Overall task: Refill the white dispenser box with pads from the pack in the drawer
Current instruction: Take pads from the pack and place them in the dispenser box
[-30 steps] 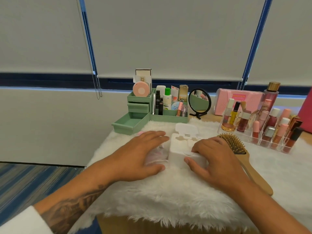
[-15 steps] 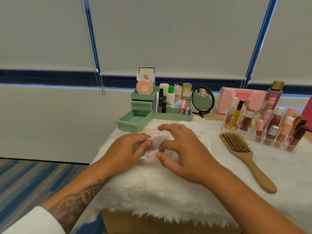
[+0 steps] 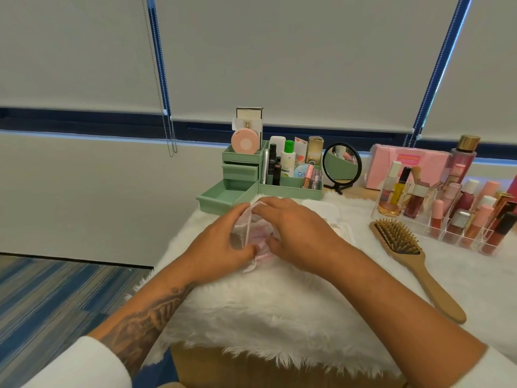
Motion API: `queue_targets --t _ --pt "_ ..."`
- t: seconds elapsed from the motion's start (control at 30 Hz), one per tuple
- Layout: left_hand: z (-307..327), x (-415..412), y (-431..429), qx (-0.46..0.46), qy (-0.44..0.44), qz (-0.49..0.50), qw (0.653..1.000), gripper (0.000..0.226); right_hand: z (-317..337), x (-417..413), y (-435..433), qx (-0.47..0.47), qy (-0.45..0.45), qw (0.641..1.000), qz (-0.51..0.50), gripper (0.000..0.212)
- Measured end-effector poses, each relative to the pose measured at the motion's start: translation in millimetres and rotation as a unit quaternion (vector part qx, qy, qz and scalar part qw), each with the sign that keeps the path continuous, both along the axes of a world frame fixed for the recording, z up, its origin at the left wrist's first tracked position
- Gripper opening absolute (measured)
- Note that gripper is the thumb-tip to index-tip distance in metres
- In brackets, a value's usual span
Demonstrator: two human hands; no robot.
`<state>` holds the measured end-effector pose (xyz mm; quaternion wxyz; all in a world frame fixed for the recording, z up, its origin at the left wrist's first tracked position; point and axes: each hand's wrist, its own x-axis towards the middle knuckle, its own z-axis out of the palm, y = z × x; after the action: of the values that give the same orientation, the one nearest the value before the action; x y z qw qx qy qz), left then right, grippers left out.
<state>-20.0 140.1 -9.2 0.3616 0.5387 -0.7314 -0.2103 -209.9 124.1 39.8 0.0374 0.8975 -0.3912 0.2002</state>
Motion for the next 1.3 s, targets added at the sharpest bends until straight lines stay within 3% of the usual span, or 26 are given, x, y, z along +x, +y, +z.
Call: queue_targets --t 0.13,0.23,0.4,0.6,0.7,0.83,0.93,1.13,1.3 --pt "2.4 -0.5 2.0 0.000 0.009 -0.013 1.000 0.072 3.7 1.4 -2.0 -0.016 0.012 1.000 0.001 0.038" --pt "2.1 -1.4 2.1 0.002 0.021 -0.023 1.000 0.066 7.2 2.9 -7.8 -0.034 0.076 0.996 -0.012 0.023" --pt "0.8 -0.8 0.9 0.007 0.026 -0.030 0.999 0.059 11.4 13.3 -12.4 -0.042 0.129 0.991 -0.005 0.027" --pt "1.4 -1.2 -0.2 0.009 0.016 -0.029 0.999 0.030 14.7 24.3 -19.4 -0.065 0.167 0.984 0.012 0.021" --pt "0.1 1.0 -3.1 0.013 0.020 -0.026 0.999 0.046 15.5 27.0 -22.3 -0.084 0.165 0.983 0.012 0.022" --pt "1.6 4.1 -2.0 0.050 0.059 -0.026 0.997 0.073 13.2 26.1 -25.0 -0.088 0.159 0.983 0.003 0.039" --pt "4.0 4.0 -0.5 0.062 0.068 -0.021 0.996 0.079 12.3 26.4 -23.8 -0.064 0.163 0.985 -0.002 0.046" --pt "6.5 0.6 0.6 0.066 0.060 -0.023 0.996 0.080 15.8 30.1 -22.0 -0.070 0.168 0.983 0.001 0.019" --pt "7.4 0.1 2.8 0.072 0.047 -0.020 0.996 0.081 13.1 33.7 -22.2 -0.081 0.170 0.982 -0.019 0.018"
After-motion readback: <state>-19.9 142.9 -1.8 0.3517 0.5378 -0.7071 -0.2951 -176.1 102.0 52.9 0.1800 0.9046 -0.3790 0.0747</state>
